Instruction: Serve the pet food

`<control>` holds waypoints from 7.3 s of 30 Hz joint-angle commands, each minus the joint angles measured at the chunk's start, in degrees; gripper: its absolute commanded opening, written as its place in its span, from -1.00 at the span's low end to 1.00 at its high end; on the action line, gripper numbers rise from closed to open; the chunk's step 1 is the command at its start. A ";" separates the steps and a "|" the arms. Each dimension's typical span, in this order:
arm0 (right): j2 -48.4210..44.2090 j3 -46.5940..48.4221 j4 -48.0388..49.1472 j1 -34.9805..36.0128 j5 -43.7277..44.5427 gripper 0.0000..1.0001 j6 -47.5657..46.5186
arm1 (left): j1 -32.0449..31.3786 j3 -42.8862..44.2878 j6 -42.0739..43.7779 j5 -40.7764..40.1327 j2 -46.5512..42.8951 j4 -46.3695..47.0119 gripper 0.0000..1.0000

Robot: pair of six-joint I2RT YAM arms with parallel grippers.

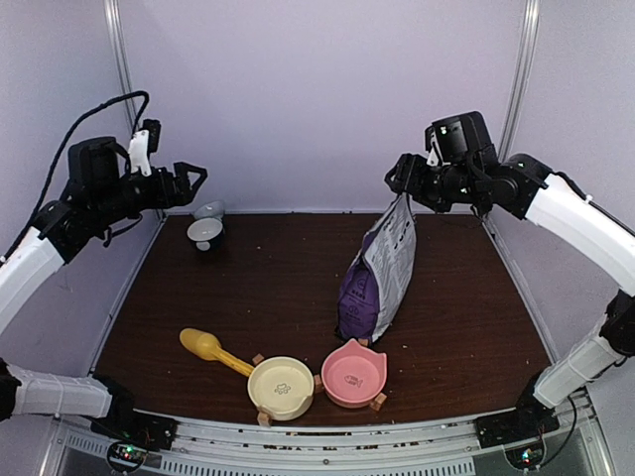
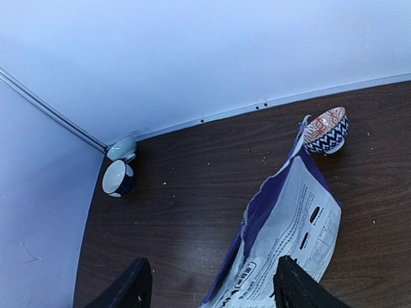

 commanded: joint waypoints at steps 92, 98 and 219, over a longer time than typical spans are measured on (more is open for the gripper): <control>21.16 29.47 -19.12 9.33 -1.40 -0.73 -16.56 | -25.84 5.65 -14.41 -1.31 12.35 7.49 0.95; 21.44 29.79 -19.33 8.98 -2.04 -0.73 -16.63 | -25.84 5.56 -14.47 -1.34 12.22 7.49 0.95; 12.23 8.09 11.05 16.61 -21.82 -1.00 -8.82 | -20.84 -8.42 -26.11 7.97 11.40 23.99 0.15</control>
